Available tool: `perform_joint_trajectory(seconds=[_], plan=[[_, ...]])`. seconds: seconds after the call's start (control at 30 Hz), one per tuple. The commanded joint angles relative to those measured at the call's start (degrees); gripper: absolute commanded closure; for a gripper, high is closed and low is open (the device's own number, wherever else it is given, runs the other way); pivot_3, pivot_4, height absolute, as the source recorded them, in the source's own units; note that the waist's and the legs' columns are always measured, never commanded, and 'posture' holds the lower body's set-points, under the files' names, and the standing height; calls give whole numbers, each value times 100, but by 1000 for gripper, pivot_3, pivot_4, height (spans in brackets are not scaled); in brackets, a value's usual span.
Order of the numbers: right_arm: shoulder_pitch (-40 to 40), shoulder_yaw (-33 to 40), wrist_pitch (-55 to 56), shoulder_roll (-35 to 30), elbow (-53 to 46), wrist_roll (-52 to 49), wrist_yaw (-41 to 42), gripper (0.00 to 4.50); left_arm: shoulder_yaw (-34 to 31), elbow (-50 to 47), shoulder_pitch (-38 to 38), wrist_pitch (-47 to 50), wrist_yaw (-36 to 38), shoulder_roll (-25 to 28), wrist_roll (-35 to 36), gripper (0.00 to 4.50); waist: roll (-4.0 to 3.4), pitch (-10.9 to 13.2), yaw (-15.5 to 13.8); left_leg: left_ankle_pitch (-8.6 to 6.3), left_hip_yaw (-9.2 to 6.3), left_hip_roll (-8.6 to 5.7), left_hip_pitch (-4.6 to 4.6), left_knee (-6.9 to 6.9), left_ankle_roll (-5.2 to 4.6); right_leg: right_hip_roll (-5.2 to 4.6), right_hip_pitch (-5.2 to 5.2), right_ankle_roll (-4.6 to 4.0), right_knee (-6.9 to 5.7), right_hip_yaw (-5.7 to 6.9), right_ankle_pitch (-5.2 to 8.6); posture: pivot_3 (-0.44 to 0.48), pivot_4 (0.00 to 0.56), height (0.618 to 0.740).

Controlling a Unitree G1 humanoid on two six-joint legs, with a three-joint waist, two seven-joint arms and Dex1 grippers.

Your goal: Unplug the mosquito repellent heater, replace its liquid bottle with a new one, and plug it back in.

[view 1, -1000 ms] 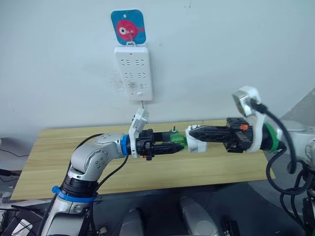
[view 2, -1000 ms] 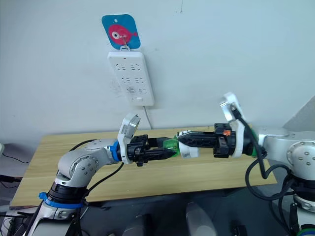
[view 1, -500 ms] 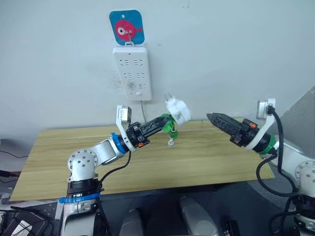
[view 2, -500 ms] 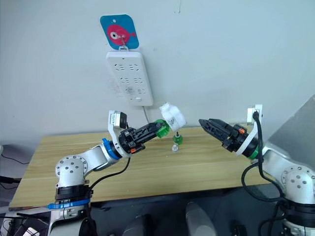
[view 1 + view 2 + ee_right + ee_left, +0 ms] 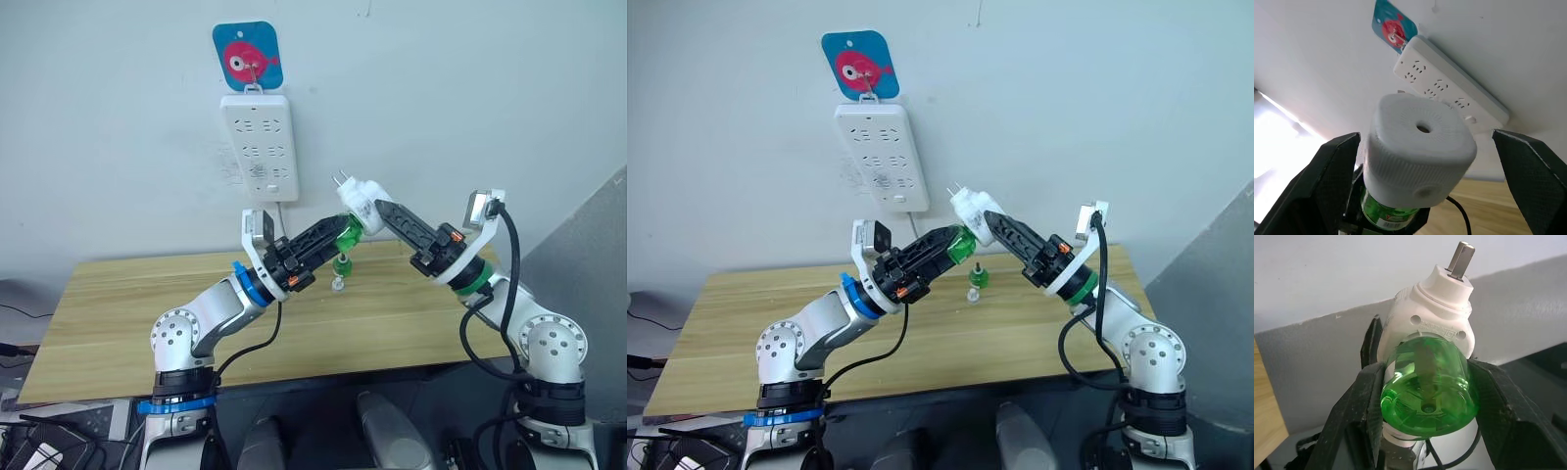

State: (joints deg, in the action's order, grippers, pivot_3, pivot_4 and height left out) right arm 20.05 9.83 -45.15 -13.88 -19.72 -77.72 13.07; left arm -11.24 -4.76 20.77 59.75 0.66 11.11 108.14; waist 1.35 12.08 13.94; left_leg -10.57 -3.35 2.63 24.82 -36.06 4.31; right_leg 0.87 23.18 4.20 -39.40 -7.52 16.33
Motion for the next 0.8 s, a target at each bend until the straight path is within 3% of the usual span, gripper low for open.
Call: perform_joint_trajectory(seconds=[0.03, 0.2, 0.4, 0.7, 0.8], plan=[[188, -29, 151, 149, -68, -71, 36, 0, 138, -343, 13, -250, -203, 6, 465, 2263, -2, -2, 10, 0, 0, 0, 0, 0, 0, 0, 0, 0, 0, 0, 0, -294, 146, 740], [268, -64, 148, 289, -25, -159, 51, 0, 202, -418, -13, -345, -247, -75, 486, 2263, -3, -8, 19, 0, -1, 0, 0, 0, 0, 0, 0, 0, 0, 1, 0, -295, 145, 740], [352, -13, 151, 366, 44, -246, 51, 1433, 231, -428, -14, -315, -223, -114, 486, 2263, -4, -9, 37, 0, -1, -1, 0, 0, 0, 1, 0, 0, 1, 1, 0, -297, 145, 740], [309, -52, 116, 375, -15, -386, -13, 1434, 119, -154, 20, -324, -405, -300, 486, 2263, -4, -9, 38, 0, 0, -2, 0, 1, 0, 1, 0, 0, 3, 1, 0, -296, 145, 740], [288, -47, 110, 391, -27, -434, -47, 1438, 161, -76, 45, -360, -448, -217, 486, 1238, -6, -11, 42, 0, -1, -1, 0, 1, 0, 1, 0, 0, 2, 1, 0, -293, 144, 740]])
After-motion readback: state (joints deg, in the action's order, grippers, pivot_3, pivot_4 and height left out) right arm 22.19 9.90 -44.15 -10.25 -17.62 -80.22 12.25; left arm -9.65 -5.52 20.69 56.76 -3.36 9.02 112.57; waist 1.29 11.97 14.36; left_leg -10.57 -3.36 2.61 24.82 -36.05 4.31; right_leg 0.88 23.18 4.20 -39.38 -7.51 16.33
